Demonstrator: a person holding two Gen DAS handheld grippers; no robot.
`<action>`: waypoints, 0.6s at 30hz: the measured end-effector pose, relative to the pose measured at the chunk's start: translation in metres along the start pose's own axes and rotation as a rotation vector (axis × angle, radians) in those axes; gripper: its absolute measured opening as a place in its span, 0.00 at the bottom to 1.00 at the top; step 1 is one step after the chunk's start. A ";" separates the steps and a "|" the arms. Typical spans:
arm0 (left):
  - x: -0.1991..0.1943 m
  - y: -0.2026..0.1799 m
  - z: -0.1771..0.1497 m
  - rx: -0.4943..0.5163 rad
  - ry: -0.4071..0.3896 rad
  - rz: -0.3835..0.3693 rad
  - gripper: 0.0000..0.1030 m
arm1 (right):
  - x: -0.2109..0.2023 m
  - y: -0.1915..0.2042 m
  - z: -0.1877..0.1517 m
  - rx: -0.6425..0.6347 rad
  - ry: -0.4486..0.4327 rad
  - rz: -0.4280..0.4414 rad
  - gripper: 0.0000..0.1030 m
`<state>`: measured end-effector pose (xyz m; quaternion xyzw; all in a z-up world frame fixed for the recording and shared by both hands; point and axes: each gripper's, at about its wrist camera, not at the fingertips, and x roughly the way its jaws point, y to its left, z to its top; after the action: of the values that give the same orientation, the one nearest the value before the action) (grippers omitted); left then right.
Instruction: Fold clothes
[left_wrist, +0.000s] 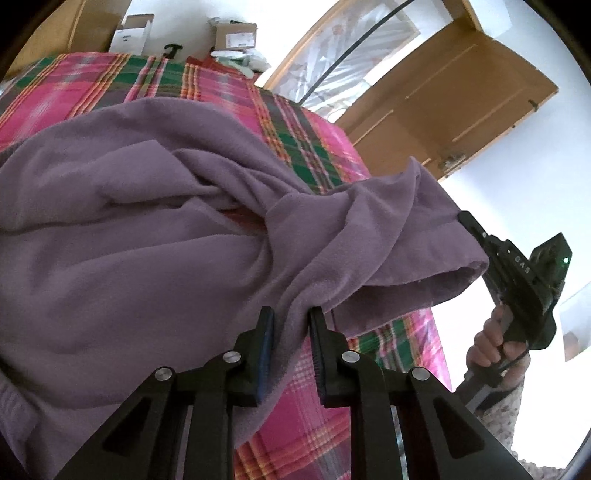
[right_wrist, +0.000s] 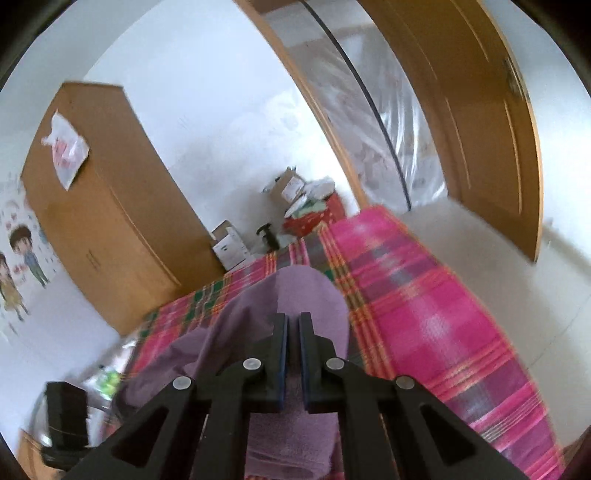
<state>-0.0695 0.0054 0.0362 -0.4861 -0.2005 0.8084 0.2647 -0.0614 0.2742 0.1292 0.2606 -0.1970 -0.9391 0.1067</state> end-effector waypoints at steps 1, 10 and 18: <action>0.000 -0.002 0.000 0.001 -0.001 -0.007 0.19 | -0.002 0.002 0.003 -0.015 -0.010 -0.005 0.05; -0.005 0.002 -0.002 -0.014 -0.014 -0.002 0.18 | 0.007 0.022 -0.003 -0.111 0.042 0.042 0.06; -0.010 0.011 -0.002 -0.050 -0.026 0.001 0.17 | 0.037 0.056 -0.049 -0.151 0.176 0.225 0.06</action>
<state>-0.0661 -0.0089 0.0356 -0.4822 -0.2237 0.8094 0.2497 -0.0610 0.1973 0.0985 0.3094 -0.1436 -0.9069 0.2475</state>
